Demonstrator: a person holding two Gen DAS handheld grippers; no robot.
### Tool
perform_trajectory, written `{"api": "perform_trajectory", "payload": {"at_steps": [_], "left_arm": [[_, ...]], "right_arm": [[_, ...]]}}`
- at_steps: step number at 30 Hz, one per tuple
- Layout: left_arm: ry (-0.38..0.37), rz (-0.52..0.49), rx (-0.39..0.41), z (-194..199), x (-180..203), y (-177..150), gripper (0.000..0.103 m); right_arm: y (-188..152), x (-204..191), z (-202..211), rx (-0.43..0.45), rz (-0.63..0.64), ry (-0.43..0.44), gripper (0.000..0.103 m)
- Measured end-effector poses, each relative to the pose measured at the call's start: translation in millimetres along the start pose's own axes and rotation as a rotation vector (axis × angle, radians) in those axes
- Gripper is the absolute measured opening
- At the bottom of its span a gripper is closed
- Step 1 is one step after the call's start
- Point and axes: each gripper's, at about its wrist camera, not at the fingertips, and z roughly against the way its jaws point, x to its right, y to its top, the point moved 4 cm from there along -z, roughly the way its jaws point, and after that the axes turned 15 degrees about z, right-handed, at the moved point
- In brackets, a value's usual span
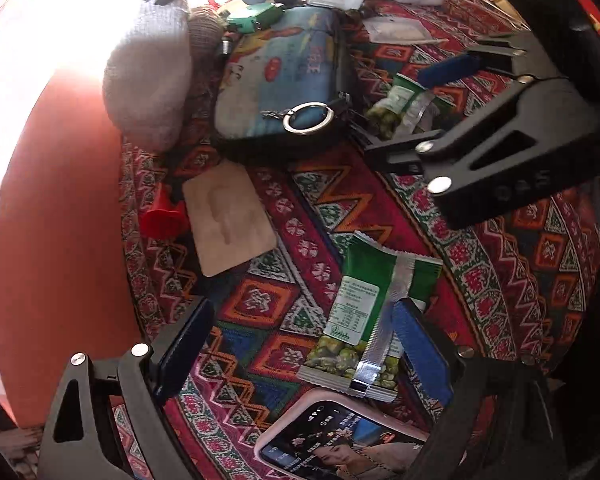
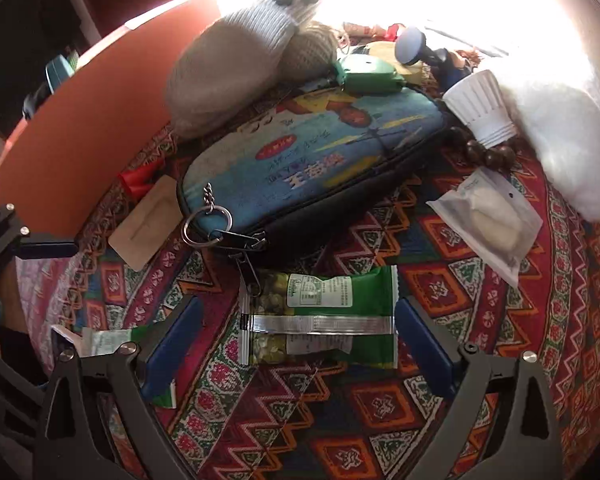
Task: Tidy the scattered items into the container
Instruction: 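Grasp a green pea snack packet with each tool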
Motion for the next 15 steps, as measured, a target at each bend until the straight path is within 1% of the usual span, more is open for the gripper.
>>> {"api": "perform_trajectory", "payload": {"at_steps": [2,3,5,6,7,8,10,11,12,13,15], "left_arm": [[-0.013,-0.052,-0.004,-3,10,-4,0.092],[-0.009,-0.072,-0.012,-7,15,-6,0.092],[0.012,-0.095,-0.039,-17,19,-10,0.092],[0.022,-0.1,-0.044,-20,20,-11,0.092],[0.021,-0.1,-0.044,-20,21,-11,0.092],[0.02,-0.1,-0.04,-18,21,-11,0.092],[0.012,-0.099,-0.031,-15,21,-11,0.081],[-0.017,-0.092,-0.041,-13,22,-11,0.064],[-0.042,-0.081,-0.047,-10,22,-11,0.044],[-0.042,-0.073,-0.043,-8,21,-10,0.041],[-0.003,-0.063,-0.027,-4,16,-9,0.04]], "right_arm": [[-3,-1,-14,-0.037,0.027,-0.019,0.098],[-5,-1,-15,-0.034,0.03,-0.019,0.098],[-4,0,-9,-0.03,0.022,-0.024,0.083],[-4,2,-4,-0.026,0.007,-0.018,0.07],[-5,3,0,-0.021,-0.009,-0.005,0.06],[-7,4,3,-0.019,-0.019,0.001,0.058],[-11,4,7,-0.022,-0.029,0.007,0.055],[-13,5,10,-0.023,-0.034,0.01,0.053],[-15,5,13,-0.022,-0.046,0.015,0.051],[-16,6,17,-0.018,-0.063,0.024,0.051],[-18,8,26,-0.001,-0.094,0.04,0.051]]}}
